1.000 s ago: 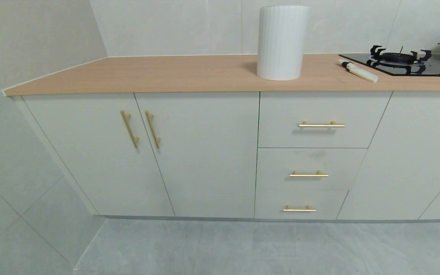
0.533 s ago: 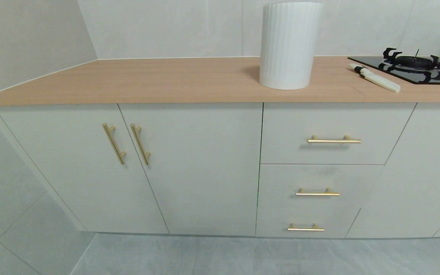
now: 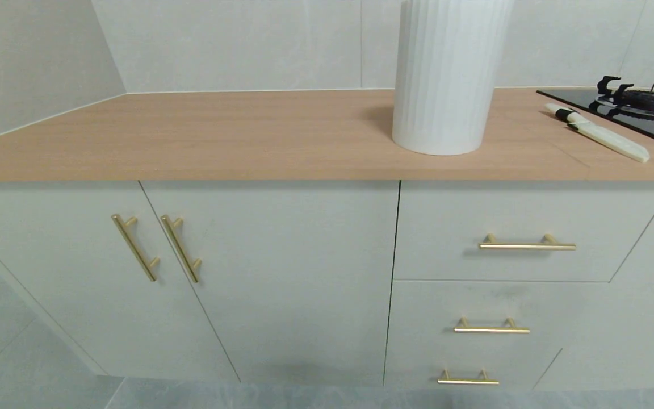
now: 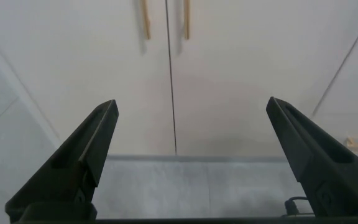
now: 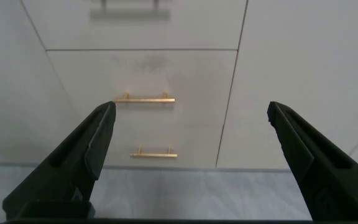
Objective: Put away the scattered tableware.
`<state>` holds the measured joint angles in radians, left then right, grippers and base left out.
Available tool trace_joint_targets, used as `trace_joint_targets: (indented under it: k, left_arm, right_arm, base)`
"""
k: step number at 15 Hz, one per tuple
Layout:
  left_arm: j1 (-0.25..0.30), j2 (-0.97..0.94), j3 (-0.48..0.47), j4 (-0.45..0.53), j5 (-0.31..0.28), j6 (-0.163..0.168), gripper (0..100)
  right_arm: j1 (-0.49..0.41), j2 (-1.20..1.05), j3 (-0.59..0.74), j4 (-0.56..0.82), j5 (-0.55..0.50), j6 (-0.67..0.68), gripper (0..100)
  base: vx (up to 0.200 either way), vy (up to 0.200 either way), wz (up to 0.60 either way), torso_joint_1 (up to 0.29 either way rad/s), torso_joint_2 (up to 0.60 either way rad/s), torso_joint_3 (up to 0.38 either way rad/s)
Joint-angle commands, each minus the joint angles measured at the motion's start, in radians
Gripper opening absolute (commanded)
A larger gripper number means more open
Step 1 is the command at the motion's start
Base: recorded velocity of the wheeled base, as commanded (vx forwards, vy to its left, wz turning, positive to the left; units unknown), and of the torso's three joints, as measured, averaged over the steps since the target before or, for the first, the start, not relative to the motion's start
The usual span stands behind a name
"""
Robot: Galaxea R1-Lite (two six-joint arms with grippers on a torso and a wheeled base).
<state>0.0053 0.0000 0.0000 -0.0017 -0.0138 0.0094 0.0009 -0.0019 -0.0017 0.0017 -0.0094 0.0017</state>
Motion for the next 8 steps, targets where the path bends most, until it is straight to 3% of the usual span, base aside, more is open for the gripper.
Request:
trace_joint_targets:
  k: [1, 4, 6, 7, 8]
  left_arm:
    - [0.001, 0.0, 0.0, 0.0, 0.0, 0.0, 100]
    - [0.001, 0.0, 0.0, 0.0, 0.0, 0.0, 100]
    - [0.001, 0.0, 0.0, 0.0, 0.0, 0.0, 100]
    - [0.001, 0.0, 0.0, 0.0, 0.002, 0.0, 100]
    - [0.001, 0.0, 0.0, 0.0, 0.002, 0.0, 100]
  right_arm:
    - [0.001, 0.002, 0.0, 0.0, 0.0, 0.0, 100]
    - [0.001, 0.002, 0.0, 0.0, 0.0, 0.0, 100]
    - [0.001, 0.002, 0.0, 0.0, 0.0, 0.0, 100]
    - [-0.001, 0.002, 0.0, 0.0, -0.001, 0.0, 100]
    - [0.001, 0.002, 0.0, 0.0, 0.0, 0.0, 100]
  base:
    - [0.2, 0.0, 0.0, 0.002, 0.01, 0.002]
    - [0.2, 0.0, 0.0, 0.001, 0.0, 0.002]
    - [0.0, 0.0, 0.0, 0.0, 0.0, 0.0]
    - [0.0, 0.0, -0.6, -0.012, 0.0, 0.002]
    - [0.0, 0.0, 0.0, 0.0, 0.0, 0.0]
